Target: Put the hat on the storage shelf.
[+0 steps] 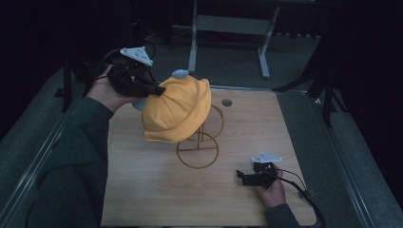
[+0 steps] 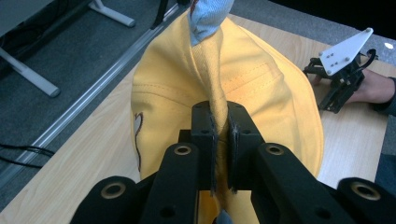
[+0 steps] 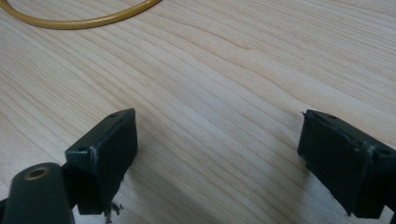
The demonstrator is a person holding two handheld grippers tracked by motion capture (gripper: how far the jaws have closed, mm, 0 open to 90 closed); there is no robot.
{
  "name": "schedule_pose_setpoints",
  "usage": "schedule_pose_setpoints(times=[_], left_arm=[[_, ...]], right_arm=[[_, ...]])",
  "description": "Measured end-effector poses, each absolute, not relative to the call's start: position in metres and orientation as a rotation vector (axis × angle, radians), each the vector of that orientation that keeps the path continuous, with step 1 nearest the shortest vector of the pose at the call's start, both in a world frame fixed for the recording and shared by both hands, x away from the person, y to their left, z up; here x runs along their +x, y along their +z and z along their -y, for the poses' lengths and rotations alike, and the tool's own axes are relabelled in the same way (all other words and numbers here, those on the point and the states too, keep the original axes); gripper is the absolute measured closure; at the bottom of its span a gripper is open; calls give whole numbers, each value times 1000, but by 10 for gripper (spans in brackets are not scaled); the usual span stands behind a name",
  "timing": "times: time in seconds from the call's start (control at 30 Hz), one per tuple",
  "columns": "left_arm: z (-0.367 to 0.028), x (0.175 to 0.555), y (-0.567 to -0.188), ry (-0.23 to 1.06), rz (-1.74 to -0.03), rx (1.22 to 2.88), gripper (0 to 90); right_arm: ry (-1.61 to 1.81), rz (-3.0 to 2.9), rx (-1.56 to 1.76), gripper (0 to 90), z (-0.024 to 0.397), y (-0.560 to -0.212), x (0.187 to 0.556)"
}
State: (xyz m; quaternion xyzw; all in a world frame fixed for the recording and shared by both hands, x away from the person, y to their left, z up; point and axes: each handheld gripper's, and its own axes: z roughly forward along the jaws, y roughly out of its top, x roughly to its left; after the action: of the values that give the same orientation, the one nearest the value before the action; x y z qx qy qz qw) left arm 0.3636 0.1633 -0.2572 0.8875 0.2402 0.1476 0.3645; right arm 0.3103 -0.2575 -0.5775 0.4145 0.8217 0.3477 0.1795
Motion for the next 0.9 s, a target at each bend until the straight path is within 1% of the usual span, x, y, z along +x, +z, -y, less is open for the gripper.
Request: schedule_pose_setpoints(times=[0.9], left_arm=[[-124, 379, -265, 375, -590, 2303, 833]], right_arm=[[984, -2322, 1179, 118, 257, -577, 310]])
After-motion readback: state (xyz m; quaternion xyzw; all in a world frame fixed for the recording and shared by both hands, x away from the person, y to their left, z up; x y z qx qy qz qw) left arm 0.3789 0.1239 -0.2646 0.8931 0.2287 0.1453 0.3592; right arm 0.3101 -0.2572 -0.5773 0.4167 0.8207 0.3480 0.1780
